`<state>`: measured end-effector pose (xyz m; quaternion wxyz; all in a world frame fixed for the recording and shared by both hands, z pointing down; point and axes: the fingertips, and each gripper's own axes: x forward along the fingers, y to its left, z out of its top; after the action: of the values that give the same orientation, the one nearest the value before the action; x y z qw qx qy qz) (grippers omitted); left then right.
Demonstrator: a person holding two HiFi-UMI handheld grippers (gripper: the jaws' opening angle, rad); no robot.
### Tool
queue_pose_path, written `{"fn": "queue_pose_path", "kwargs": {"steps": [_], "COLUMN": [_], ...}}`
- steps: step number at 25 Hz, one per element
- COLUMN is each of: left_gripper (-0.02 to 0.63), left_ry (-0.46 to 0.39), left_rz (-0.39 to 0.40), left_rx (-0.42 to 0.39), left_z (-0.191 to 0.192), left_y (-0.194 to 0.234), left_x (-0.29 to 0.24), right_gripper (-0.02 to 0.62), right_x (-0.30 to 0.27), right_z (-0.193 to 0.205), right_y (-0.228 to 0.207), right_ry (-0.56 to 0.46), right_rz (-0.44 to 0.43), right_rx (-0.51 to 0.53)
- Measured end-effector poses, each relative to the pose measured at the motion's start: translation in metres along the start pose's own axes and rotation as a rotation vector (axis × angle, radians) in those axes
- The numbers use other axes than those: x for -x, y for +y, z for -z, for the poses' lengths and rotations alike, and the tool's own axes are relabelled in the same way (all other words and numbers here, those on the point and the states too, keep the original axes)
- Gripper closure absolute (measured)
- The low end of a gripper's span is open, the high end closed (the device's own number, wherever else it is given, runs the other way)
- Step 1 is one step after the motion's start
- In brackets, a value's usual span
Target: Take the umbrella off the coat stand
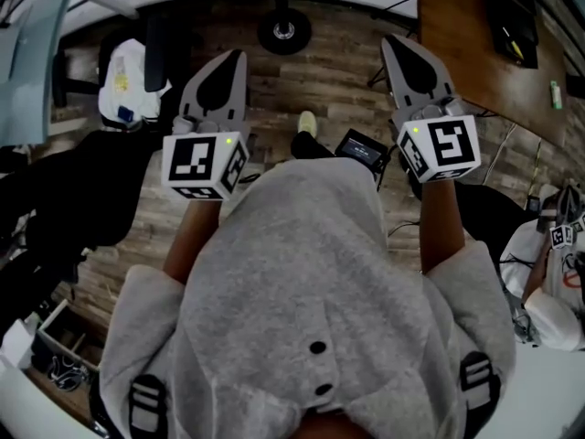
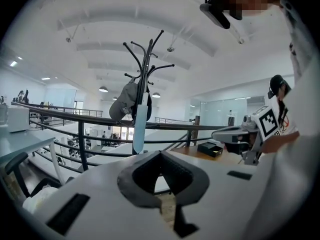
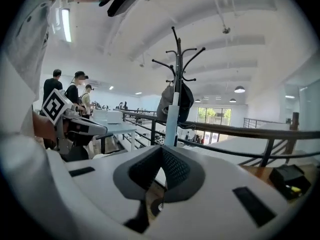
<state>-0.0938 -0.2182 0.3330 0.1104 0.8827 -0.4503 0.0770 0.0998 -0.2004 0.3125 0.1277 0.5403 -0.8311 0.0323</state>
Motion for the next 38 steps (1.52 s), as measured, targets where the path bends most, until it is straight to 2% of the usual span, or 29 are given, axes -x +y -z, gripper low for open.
{"fn": "queue_pose_path", "kwargs": {"steps": [8, 11, 18, 25, 38], "left_gripper": [0.594, 0.594, 0.594, 0.594, 0.594], "left_ry": [0.008, 0.004, 0.006, 0.015, -0.009], "left_rz": [-0.004, -0.010, -0.020, -0.039, 0.056], "left_rx": [-0.010, -0.021, -0.020, -0.016, 0.000], "left_z": [-0.013, -0.017, -0.019, -0.026, -0.053], "left_y": [-0.004, -0.007, -0.016, 0.010, 0.094], "left_x": [-0.049, -0.062, -0.075, -0.090, -0.170], "right_gripper": [0.584, 0.584, 0.584, 0.584, 0.584], "right_x": [-0.031, -0.038, -0.054, -0.086, -0.188], "right_z": [0.008, 0.002, -0.019, -0.038, -0.063], "right_y": [-0.016, -0.024, -0.027, -0.026, -0.048], "right_ry": [-0.051, -0.081, -0.130, -0.143, -0.121], "right_rz": [-0.038, -0.055, -0.111, -0.151, -0.043], "right_rx": [-0.181, -0.205, -0.185, -0.190, -0.158]}}
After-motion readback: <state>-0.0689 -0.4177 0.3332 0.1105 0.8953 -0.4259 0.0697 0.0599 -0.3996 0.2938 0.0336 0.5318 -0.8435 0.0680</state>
